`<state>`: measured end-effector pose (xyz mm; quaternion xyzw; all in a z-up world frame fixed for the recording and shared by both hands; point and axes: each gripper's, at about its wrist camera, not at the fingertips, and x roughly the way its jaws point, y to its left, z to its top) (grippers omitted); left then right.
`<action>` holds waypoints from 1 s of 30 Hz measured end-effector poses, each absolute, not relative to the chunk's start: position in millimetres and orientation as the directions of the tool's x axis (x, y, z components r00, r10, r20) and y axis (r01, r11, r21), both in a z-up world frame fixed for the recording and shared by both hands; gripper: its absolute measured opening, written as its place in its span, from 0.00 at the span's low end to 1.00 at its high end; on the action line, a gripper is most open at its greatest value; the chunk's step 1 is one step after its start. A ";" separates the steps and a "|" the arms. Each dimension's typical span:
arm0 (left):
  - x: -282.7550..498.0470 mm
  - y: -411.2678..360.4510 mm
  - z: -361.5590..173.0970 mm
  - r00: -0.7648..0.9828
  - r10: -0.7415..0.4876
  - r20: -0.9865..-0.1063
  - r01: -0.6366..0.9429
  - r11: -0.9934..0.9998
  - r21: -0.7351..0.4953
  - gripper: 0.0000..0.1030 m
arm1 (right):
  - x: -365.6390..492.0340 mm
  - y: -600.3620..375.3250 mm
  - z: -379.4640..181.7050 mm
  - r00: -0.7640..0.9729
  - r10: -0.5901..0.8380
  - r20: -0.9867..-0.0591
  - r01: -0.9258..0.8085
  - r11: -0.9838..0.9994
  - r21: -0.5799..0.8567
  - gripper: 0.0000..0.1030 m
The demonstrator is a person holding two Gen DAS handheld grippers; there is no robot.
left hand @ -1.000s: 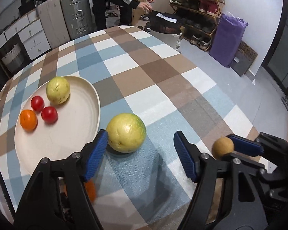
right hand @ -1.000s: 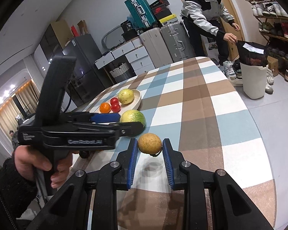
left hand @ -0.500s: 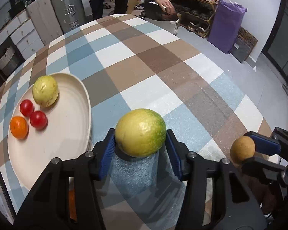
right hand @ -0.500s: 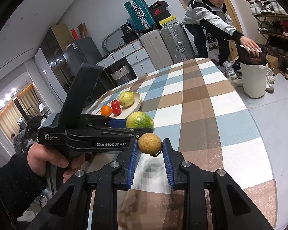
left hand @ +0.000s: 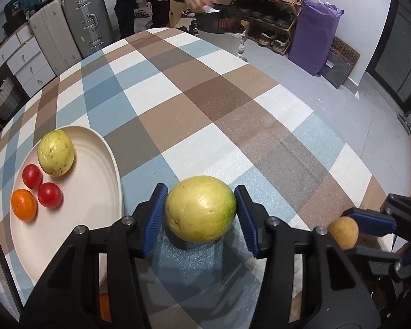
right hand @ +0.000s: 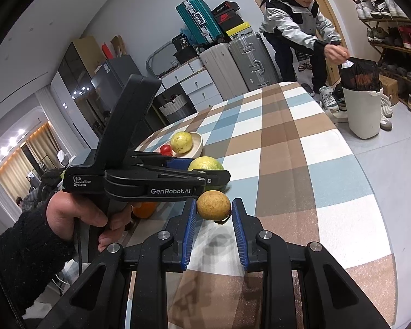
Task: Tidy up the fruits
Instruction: 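Lift the citrus and pear and carry both toward the cream plate, then lower the citrus and pear onto the plate and open both tools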
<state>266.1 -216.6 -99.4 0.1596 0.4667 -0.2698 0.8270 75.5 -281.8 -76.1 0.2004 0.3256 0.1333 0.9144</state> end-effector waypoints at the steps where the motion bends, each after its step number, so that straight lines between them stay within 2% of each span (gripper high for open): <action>1: 265.8 -214.4 -99.5 0.414 -0.304 -0.858 0.595 0.804 0.002 0.46 | 76.1 -282.1 -76.5 0.752 0.376 -0.542 -0.114 0.883 0.455 0.26; 13: 253.2 -182.8 -92.5 0.384 -0.383 -0.840 0.558 0.821 -0.120 0.46 | 81.8 -278.3 -76.2 0.745 0.346 -0.570 -0.086 0.897 0.433 0.26; 20: 237.8 -142.2 -58.0 0.422 -0.449 -0.787 0.527 0.828 -0.190 0.46 | 93.0 -260.9 -59.3 0.742 0.351 -0.570 -0.127 0.910 0.395 0.26; 30: 254.3 -50.9 -18.0 0.500 -0.393 -0.772 0.422 0.889 -0.179 0.46 | 146.1 -207.5 -32.4 0.708 0.429 -0.561 -0.254 0.896 0.365 0.26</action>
